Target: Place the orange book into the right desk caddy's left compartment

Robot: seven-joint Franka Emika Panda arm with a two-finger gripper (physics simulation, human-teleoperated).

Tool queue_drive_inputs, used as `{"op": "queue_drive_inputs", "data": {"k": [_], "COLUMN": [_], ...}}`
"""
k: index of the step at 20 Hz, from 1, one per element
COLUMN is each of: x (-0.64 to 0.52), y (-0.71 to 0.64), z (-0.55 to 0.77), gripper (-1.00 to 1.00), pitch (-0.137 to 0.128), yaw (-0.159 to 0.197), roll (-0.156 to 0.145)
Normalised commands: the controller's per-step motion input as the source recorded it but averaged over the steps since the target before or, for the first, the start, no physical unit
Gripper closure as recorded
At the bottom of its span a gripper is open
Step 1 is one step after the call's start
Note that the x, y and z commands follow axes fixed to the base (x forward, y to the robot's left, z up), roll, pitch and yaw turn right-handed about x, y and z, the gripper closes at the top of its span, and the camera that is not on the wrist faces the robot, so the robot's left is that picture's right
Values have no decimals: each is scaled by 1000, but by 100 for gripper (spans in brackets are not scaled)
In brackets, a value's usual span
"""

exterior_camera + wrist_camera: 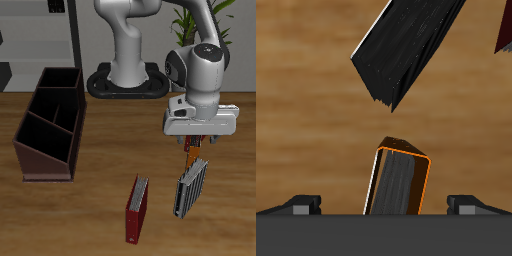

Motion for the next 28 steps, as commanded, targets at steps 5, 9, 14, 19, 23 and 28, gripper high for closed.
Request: {"op": "queue_drive_inputs", "data": {"k": [5, 9, 14, 19, 23, 28], "x": [64, 52, 3, 15, -33, -88], "y": [-59, -29, -25, -86, -204, -329], "z": [-237, -257, -148, 76, 224, 330], "gripper": [-100, -100, 100, 100, 100, 100], "pitch": [60, 76, 48, 14, -27, -27], "yaw": [-31, -36, -30, -24, -3, 32], "roll": [6, 43, 9, 0, -4, -5]}}
